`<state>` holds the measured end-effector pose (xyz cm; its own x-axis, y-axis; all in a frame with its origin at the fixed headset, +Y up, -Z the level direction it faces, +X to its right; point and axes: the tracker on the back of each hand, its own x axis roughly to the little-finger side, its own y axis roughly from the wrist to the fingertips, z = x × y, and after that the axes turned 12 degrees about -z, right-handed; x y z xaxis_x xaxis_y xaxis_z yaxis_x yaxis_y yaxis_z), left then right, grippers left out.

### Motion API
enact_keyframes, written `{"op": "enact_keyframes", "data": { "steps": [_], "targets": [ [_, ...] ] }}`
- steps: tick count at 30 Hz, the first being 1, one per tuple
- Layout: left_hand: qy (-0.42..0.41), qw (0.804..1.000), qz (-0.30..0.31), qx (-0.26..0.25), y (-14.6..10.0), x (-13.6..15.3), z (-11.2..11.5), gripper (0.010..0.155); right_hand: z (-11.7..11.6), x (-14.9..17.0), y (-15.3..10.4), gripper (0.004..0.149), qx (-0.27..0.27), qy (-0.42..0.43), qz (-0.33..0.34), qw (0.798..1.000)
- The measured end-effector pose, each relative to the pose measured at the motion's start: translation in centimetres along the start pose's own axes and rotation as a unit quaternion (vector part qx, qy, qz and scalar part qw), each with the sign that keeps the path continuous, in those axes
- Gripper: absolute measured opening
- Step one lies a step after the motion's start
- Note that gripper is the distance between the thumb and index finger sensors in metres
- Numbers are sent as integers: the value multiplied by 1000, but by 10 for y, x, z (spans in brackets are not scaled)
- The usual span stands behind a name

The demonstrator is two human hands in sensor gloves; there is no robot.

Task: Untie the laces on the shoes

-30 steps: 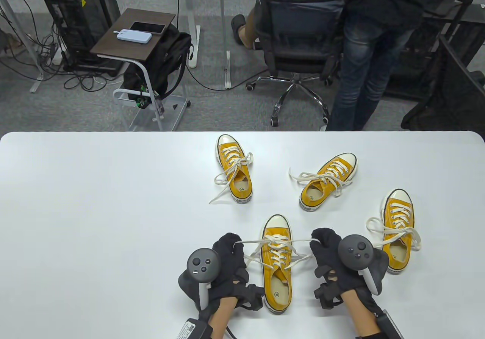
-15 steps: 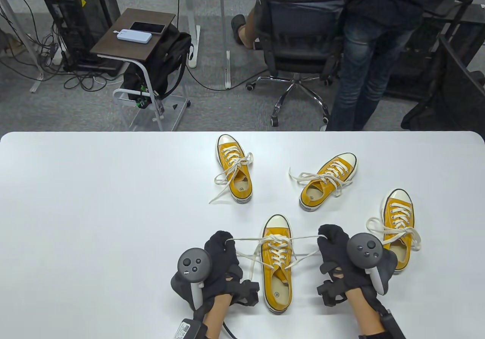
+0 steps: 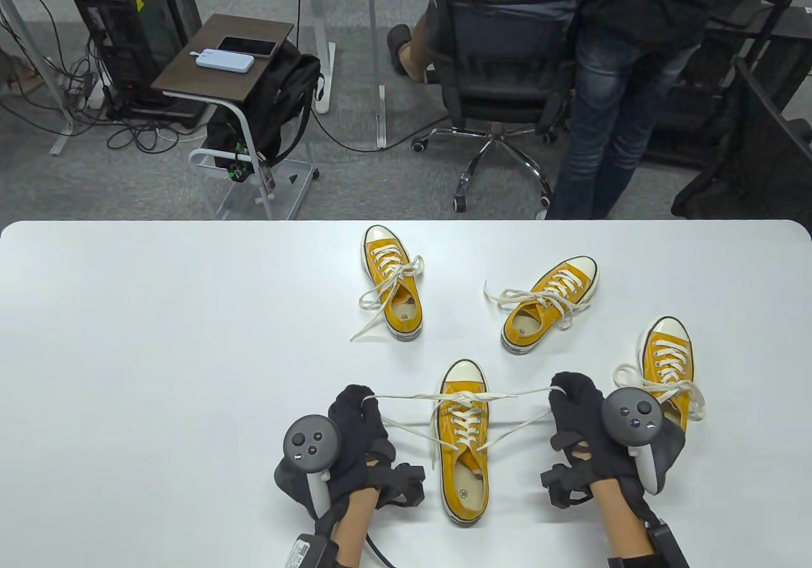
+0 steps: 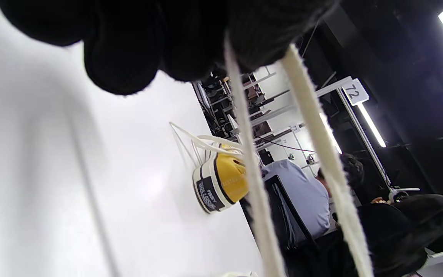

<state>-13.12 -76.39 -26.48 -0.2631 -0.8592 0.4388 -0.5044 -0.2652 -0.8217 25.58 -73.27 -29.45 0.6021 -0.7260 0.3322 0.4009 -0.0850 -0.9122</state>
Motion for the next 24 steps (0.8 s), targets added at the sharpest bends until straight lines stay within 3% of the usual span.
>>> {"op": "enact_keyframes", "data": {
  "steps": [12,24],
  "targets": [
    [-4,1000,-20,-19,7,5,-12,41,26,14,7,40,34,68,-31,997],
    [43,997,3,-56,6,0,-21,41,48,13,3,41,72,115,-20,991]
  ]
}}
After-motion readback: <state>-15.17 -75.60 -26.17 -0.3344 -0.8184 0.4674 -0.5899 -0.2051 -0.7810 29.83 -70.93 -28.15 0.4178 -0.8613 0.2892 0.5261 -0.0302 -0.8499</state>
